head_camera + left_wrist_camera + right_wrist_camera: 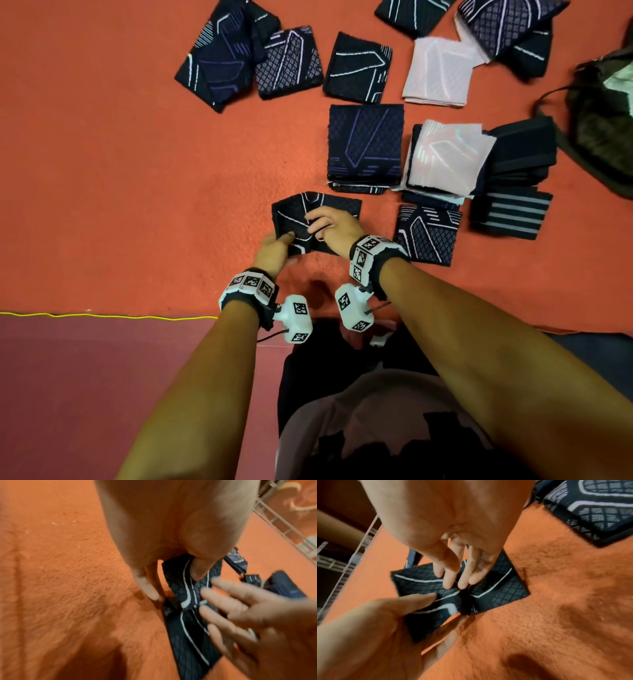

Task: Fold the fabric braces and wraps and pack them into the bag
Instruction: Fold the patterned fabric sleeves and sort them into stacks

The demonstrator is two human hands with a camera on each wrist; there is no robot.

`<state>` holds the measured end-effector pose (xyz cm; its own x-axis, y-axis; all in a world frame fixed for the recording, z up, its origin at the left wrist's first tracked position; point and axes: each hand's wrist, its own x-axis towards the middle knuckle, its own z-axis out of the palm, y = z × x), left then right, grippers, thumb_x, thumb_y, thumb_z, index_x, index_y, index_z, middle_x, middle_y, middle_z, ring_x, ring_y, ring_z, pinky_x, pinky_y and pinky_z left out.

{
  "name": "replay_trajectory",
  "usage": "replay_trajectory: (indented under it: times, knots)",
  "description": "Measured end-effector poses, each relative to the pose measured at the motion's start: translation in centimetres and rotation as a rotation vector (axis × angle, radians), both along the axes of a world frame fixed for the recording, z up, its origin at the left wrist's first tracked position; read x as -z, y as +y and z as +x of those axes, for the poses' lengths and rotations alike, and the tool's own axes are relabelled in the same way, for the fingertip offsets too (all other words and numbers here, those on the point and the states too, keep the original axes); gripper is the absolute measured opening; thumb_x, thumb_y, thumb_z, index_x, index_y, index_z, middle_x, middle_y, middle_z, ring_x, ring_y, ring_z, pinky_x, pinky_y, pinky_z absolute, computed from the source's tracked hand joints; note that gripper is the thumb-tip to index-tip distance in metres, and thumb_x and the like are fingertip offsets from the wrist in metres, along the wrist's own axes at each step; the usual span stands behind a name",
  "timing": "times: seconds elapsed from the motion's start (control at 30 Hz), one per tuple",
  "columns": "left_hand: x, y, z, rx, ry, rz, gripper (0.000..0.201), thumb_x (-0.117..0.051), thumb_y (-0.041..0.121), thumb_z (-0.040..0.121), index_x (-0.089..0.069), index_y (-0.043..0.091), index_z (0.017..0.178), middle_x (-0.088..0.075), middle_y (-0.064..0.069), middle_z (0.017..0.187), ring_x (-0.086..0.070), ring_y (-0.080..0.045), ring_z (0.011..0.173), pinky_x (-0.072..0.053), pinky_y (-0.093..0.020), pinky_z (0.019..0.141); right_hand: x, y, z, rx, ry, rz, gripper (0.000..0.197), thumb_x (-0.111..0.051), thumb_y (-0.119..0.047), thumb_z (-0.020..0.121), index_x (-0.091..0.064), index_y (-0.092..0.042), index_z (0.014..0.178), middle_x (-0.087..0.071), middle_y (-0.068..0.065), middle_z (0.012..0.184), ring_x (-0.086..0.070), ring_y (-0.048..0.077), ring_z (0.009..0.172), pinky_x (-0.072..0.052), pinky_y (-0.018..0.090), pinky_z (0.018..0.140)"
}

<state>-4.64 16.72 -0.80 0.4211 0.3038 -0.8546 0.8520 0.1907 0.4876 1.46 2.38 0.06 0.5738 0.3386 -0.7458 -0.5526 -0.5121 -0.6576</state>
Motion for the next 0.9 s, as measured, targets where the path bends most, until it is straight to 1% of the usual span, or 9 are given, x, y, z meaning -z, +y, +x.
replay_trajectory:
  times: [0.17,0.3,0.4,0.5,0.57,0.63,0.73,0.83,0.9]
  knots:
    - [-0.2,0.5,0.3,-0.191,0.021,-0.155,0.015,-0.05,0.011,0.095,-0.06,0.007,0.106,-0.068,-0.012,0.091,-0.067,-0.021,0.077,-0.059,-0.028,0.055,0.5,-0.9,0.1,-0.026,0.041,-0.102,0.039,-0.046,0.003,0.087,-0.063,-0.019,0.115,-0.069,0.005,0.097,-0.066,0.022,0.094,-0.052,0.03,0.083]
    - [1.4,1.2,-0.6,-0.184,-0.019,0.058,0.022,-0.056,0.015,0.096,-0.054,0.016,0.118,-0.064,-0.005,0.096,-0.061,-0.013,0.073,-0.052,-0.023,0.054,1.3,-0.4,-0.6,-0.305,-0.049,-0.246,0.059,-0.052,-0.001,0.089,-0.05,-0.031,0.139,-0.059,0.004,0.124,-0.059,0.023,0.109,-0.048,0.027,0.089]
    - [2.1,2.0,-1.7,-0.174,-0.007,0.132,0.038,-0.064,0.016,0.091,-0.046,0.016,0.125,-0.062,-0.005,0.113,-0.062,-0.018,0.09,-0.054,-0.033,0.072,1.6,0.3,-1.3,-0.349,-0.082,-0.207,0.068,-0.052,-0.001,0.088,-0.044,-0.039,0.144,-0.053,0.004,0.129,-0.056,0.021,0.109,-0.051,0.031,0.092]
    - [2.3,2.9,-2.5,-0.095,0.022,0.373,0.043,-0.076,0.017,0.079,-0.042,0.015,0.106,-0.056,-0.014,0.114,-0.057,-0.029,0.103,-0.049,-0.044,0.096,1.8,1.3,-1.7,-0.335,-0.052,-0.112,0.075,-0.049,0.006,0.085,-0.042,-0.035,0.147,-0.053,0.0,0.13,-0.052,0.014,0.101,-0.047,0.025,0.083]
    - [2.1,3.1,-2.4,-0.074,0.001,0.422,0.04,-0.076,0.018,0.075,-0.04,0.019,0.094,-0.054,-0.01,0.102,-0.056,-0.027,0.092,-0.049,-0.043,0.088,2.0,2.0,-1.5,-0.333,-0.04,-0.082,0.074,-0.048,0.009,0.085,-0.04,-0.027,0.15,-0.051,0.0,0.137,-0.052,0.016,0.109,-0.046,0.026,0.089]
    - [1.9,2.9,-2.1,-0.005,-0.043,0.365,0.029,-0.069,0.011,0.084,-0.042,0.021,0.087,-0.052,-0.001,0.085,-0.051,-0.019,0.077,-0.044,-0.035,0.073,2.4,2.6,-1.4,-0.324,-0.032,-0.062,0.074,-0.047,0.011,0.084,-0.038,-0.021,0.151,-0.049,0.002,0.141,-0.052,0.02,0.119,-0.046,0.029,0.098]
    - [2.1,2.6,-1.6,0.103,-0.149,0.358,0.025,-0.061,0.002,0.087,-0.046,0.021,0.08,-0.049,0.004,0.073,-0.046,-0.013,0.065,-0.039,-0.029,0.065,3.1,3.4,-1.4,-0.311,-0.061,-0.05,0.077,-0.047,0.012,0.083,-0.037,-0.02,0.152,-0.049,0.004,0.139,-0.051,0.02,0.118,-0.044,0.03,0.103]
    - [2.5,2.1,-0.9,0.115,-0.222,0.181,0.022,-0.055,-0.006,0.092,-0.057,0.016,0.091,-0.056,0.001,0.073,-0.054,-0.011,0.061,-0.046,-0.024,0.059,3.9,3.4,-1.3,-0.325,-0.146,-0.093,0.074,-0.047,0.008,0.087,-0.032,-0.017,0.154,-0.051,0.003,0.136,-0.053,0.021,0.119,-0.04,0.034,0.109]
    - [2.7,1.3,-0.6,0.116,-0.234,0.045,0.023,-0.053,-0.008,0.095,-0.061,0.01,0.108,-0.066,-0.001,0.086,-0.064,-0.009,0.072,-0.052,-0.02,0.062,4.3,3.0,-1.3,-0.297,-0.184,-0.119,0.07,-0.046,0.005,0.09,-0.031,-0.015,0.155,-0.052,0.003,0.136,-0.054,0.022,0.122,-0.039,0.036,0.111]
